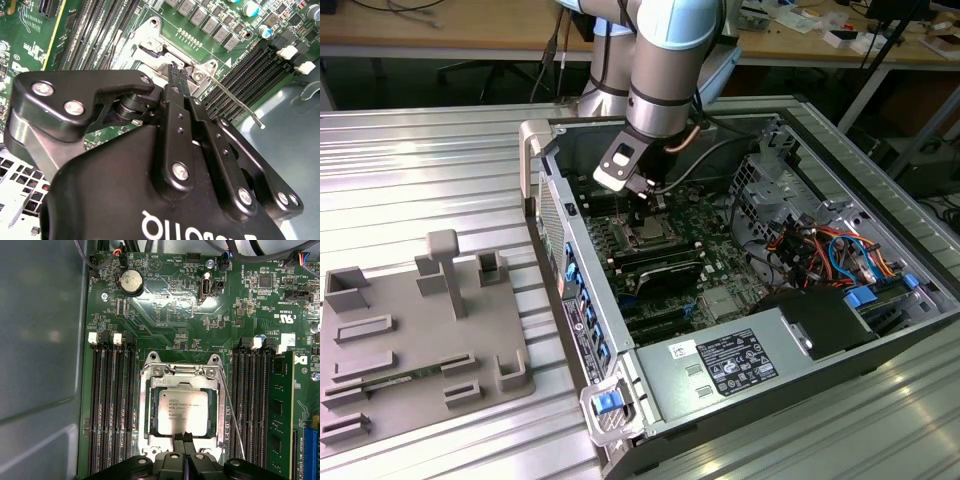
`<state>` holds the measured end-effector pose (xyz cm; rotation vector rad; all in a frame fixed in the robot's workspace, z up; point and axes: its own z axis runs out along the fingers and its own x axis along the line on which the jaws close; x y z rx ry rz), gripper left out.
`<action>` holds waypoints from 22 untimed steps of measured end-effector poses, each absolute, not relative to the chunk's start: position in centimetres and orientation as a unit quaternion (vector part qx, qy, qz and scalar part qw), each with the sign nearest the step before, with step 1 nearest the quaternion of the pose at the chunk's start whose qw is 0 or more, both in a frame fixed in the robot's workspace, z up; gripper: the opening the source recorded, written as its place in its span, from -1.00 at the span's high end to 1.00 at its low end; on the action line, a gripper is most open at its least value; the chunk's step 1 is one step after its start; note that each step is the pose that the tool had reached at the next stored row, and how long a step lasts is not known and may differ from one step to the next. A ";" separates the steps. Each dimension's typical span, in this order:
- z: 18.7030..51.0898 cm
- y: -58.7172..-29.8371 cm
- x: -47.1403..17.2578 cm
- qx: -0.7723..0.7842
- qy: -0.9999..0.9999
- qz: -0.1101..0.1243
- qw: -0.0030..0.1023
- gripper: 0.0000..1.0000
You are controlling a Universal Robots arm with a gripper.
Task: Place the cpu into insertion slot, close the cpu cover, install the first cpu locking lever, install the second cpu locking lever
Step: 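Close the cpu cover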
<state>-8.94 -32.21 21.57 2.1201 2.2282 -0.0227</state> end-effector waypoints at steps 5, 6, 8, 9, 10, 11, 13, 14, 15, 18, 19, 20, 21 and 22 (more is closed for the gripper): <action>21.6 -32.2 -8.9 0.689 0.724 -0.007 0.033 0.79; 21.6 -32.2 -8.9 0.689 0.724 -0.007 0.033 0.79; 21.6 -32.2 -8.9 0.689 0.724 -0.007 0.033 0.79; 21.5 -32.2 -9.0 0.689 0.724 -0.007 0.033 0.79; 21.5 -32.2 -9.0 0.689 0.724 -0.007 0.033 0.79; 21.5 -32.2 -9.1 0.689 0.724 -0.007 0.033 0.79; 21.3 -32.2 -9.2 0.688 0.725 -0.007 0.033 0.79; 21.2 -32.2 -9.2 0.688 0.725 -0.007 0.033 0.79; 21.2 -32.2 -9.2 0.688 0.725 -0.008 0.033 0.79; 20.8 -32.2 -9.3 0.687 0.726 -0.009 0.031 0.79; 20.6 -32.2 -9.3 0.687 0.726 -0.010 0.031 0.79; 20.6 -32.2 -9.3 0.687 0.726 -0.010 0.031 0.79; 20.6 -32.2 -9.3 0.686 0.726 -0.010 0.030 0.79; 20.6 -32.2 -9.3 0.686 0.727 -0.010 0.030 0.79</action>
